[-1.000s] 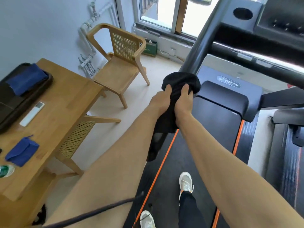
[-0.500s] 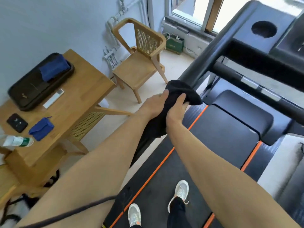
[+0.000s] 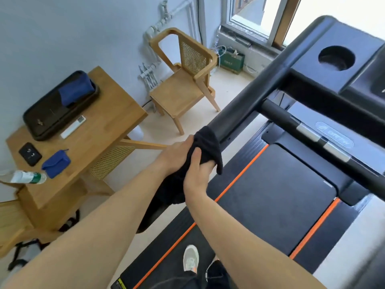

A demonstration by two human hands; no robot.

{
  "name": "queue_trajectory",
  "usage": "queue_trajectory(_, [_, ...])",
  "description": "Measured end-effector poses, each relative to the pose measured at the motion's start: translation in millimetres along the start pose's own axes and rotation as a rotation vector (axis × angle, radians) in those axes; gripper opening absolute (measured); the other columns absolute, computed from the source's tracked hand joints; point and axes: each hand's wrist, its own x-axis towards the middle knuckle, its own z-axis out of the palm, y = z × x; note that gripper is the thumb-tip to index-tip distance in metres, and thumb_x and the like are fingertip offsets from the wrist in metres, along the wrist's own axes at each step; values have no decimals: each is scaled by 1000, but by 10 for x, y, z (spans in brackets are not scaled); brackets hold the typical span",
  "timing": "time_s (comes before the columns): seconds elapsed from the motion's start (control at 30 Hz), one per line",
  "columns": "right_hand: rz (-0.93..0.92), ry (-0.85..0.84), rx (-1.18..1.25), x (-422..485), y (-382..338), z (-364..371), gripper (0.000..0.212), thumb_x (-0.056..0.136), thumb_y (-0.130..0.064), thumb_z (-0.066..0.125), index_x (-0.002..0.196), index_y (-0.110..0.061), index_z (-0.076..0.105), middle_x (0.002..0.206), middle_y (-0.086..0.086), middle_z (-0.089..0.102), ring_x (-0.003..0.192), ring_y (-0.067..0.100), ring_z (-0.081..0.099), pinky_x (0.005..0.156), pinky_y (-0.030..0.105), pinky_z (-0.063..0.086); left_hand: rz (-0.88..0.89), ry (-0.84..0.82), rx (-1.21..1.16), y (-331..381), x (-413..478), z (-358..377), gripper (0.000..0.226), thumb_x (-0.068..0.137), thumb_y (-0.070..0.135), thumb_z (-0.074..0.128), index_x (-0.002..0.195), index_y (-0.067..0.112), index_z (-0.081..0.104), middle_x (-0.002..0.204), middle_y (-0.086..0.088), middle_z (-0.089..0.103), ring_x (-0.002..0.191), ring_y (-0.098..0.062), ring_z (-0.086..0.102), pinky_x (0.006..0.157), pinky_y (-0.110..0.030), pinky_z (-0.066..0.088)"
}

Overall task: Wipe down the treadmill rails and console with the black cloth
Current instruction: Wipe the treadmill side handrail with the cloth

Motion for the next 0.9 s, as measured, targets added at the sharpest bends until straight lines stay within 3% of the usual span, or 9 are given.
queue_trajectory(0.17, [39,32,10,692,-615,-248,77,83,-71,48,147,-31,32,129,-4,60,113,19,60,99,43,50,-18,-73,-59,627,608,169,74,97,66,24,133,14,61,133,-9,61,119,-26,56,110,-45,37])
queue_trajectory(0.33, [58,27,-2,1222,-1088,-479,87,83,-79,40,151,-27,36,129,-1,64,111,17,63,99,39,52,131,-171,-68,1067,1035,261,83,75,82,38,124,21,66,120,-3,69,107,-20,65,103,-43,47])
queue_trajectory(0.47, [24,134,16,703,-779,-176,56,86,-72,40,134,-45,39,125,-6,64,111,17,63,100,46,51,170,-178,-58,748,887,179,53,85,70,49,115,28,64,107,5,70,99,-13,66,96,-39,51])
queue_trajectory(0.53, [1,184,9,479,-617,-30,58,85,-71,42,136,-43,39,126,-6,64,112,17,63,101,46,50,145,-188,-75,501,740,126,43,93,64,47,113,29,63,107,5,69,97,-11,64,89,-32,50])
queue_trajectory(0.6, [21,228,1,418,-607,26,57,88,-68,44,136,-37,43,120,-7,65,109,17,63,99,43,50,126,-210,-89,370,659,76,49,94,66,43,115,28,66,112,4,70,99,-11,64,87,-30,47])
queue_trajectory(0.67, [40,278,10,562,-735,5,48,92,-66,44,127,-33,48,112,-8,65,104,18,63,94,40,50,115,-237,-94,428,732,72,61,91,72,39,119,26,68,115,3,70,104,-16,64,95,-36,47])
queue_trajectory(0.73, [18,317,21,819,-965,-42,53,92,-66,44,128,-27,53,110,-8,66,102,17,63,93,39,50,120,-237,-61,664,912,135,67,93,72,34,123,22,67,119,-2,69,107,-20,62,98,-38,45])
queue_trajectory(0.83, [34,324,147,1179,-1297,-143,65,87,-70,48,129,-22,59,111,-3,70,100,19,66,94,39,53,200,-184,1,1179,1256,294,65,98,64,34,130,14,60,126,-9,64,110,-25,59,94,-37,43])
queue_trajectory(0.9, [38,327,212,1258,-1363,-178,56,90,-69,49,120,-23,60,107,-3,70,99,19,67,91,39,54,229,-165,-4,1389,1371,362,60,99,60,36,131,13,55,125,-10,62,106,-25,58,91,-38,45])
